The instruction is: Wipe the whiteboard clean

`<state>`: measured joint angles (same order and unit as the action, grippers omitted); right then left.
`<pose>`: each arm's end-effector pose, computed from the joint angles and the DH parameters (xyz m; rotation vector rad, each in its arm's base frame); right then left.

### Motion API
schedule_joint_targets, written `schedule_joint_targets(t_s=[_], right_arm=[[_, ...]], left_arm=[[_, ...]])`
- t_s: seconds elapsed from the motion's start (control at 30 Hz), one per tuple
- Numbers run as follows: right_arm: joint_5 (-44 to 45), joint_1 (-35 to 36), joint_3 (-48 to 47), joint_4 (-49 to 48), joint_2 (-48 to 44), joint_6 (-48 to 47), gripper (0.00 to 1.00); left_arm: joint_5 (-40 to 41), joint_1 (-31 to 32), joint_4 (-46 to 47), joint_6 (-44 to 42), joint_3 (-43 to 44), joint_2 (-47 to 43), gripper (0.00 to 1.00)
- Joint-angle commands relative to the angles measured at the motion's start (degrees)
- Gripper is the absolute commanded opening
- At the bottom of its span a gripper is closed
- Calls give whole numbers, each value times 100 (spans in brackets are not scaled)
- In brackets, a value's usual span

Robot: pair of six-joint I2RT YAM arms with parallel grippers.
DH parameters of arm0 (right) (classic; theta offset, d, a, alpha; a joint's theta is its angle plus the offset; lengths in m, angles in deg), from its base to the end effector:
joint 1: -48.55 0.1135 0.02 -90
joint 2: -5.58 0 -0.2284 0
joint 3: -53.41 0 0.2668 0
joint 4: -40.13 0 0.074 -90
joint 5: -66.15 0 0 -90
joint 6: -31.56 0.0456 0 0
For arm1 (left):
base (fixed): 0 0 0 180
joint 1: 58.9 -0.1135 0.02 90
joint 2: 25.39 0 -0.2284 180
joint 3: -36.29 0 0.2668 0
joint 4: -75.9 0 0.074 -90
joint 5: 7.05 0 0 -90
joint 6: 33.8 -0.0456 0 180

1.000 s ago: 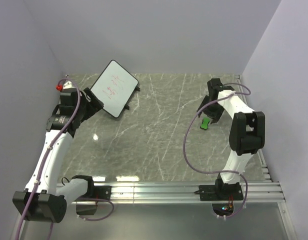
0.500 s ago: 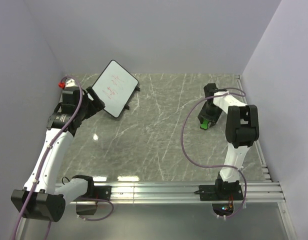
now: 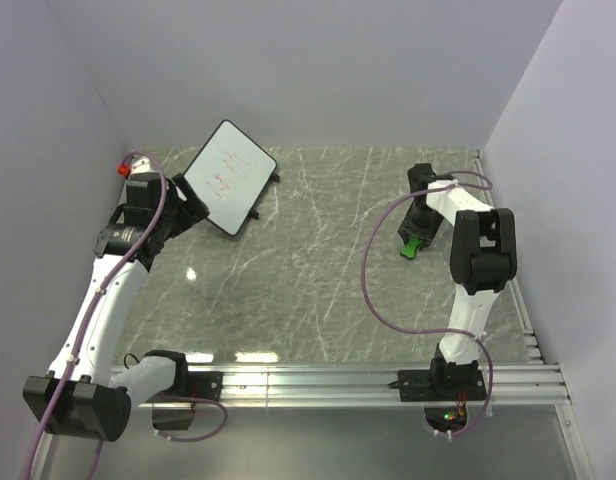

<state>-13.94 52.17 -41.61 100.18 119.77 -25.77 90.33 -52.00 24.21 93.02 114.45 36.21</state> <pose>0.3876 0.0167 0.1174 0.7517 2.8067 -0.1540 0.2634 -0.0260 0.3219 -0.6367 2.0987 -0.2925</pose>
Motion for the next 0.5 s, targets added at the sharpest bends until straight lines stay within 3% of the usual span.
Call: schedule_joint_targets(t_s=[0.0, 0.27, 0.47], right_arm=[[204, 42, -262, 199, -195, -129, 54], [230, 69, -227, 244, -143, -190, 50], [63, 121, -209, 200, -55, -217, 29]], left_arm=[[54, 14, 169, -96, -4, -17, 84], [62, -30, 187, -78, -22, 10, 84], [-52, -74, 178, -131, -100, -104, 84]])
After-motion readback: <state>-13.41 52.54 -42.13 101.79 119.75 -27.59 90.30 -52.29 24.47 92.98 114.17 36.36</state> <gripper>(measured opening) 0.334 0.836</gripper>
